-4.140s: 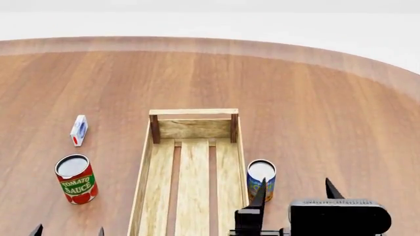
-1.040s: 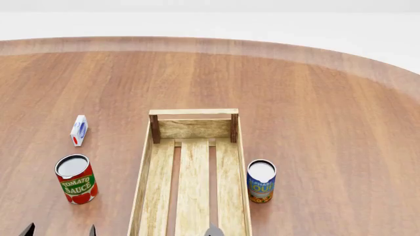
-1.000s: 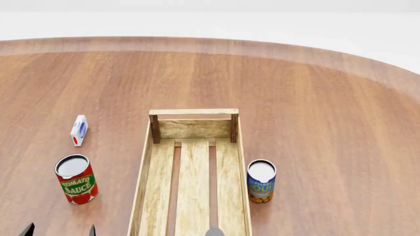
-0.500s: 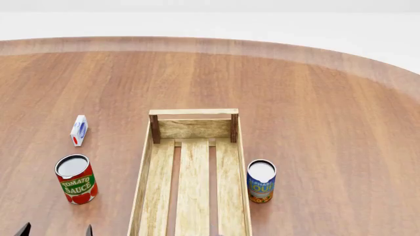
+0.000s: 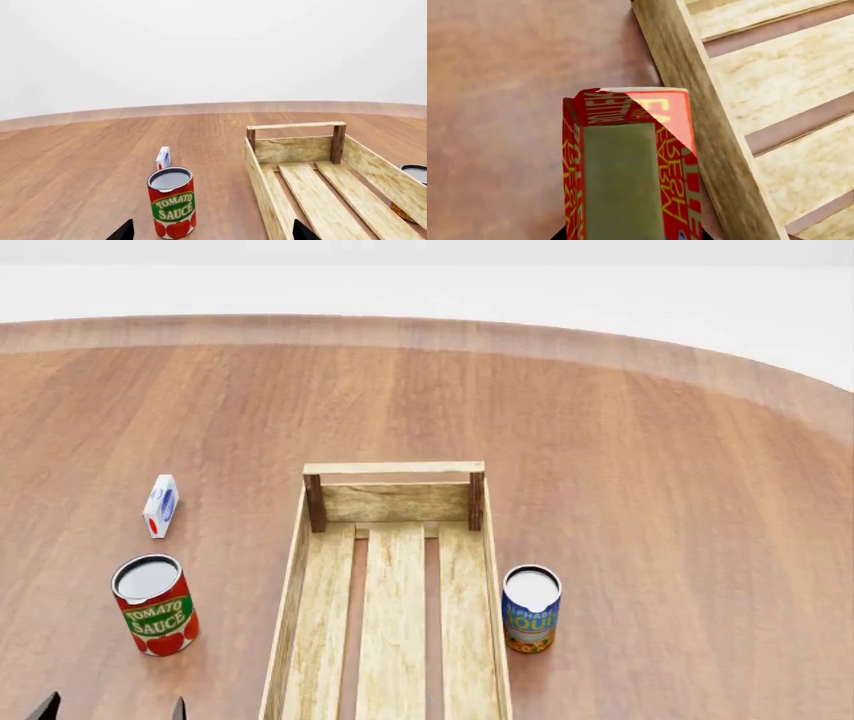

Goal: Pick up the butter and put it in the tray.

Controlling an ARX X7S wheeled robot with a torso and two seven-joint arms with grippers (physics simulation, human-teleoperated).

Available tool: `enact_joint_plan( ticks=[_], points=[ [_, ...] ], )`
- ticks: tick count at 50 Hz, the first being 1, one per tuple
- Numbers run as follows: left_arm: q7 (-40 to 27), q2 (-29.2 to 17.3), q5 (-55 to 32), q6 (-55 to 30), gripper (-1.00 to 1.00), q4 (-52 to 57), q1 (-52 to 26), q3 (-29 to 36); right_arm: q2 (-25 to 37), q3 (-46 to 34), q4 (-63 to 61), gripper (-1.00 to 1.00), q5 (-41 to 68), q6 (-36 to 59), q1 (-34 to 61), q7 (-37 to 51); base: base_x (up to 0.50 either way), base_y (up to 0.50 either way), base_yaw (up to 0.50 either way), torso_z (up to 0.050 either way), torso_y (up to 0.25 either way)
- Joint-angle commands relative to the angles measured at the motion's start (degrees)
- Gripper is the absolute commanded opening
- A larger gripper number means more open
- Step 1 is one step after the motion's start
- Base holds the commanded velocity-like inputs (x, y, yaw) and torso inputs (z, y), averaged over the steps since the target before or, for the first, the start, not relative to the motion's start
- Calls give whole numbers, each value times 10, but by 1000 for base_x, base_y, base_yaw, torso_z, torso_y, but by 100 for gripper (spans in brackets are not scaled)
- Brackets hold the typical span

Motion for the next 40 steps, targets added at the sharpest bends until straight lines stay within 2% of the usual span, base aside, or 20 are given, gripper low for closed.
enact_joint_plan(
  ticks=[1, 25, 40],
  points=[
    [-2, 1, 0, 3, 100, -4, -2, 3, -6, 9, 11, -100, -21, -35, -15, 2, 0, 0, 3, 0, 0],
    [-7, 10, 3, 12, 100, -25, -12, 10, 38, 44, -146, -100, 57, 99, 18, 44, 0, 0, 0, 0, 0],
    [-9, 8, -3, 9, 100, -22, -13, 11, 75, 85, -276, -100, 136, 241, 68, 85, 0, 0, 0, 0, 0]
  ],
)
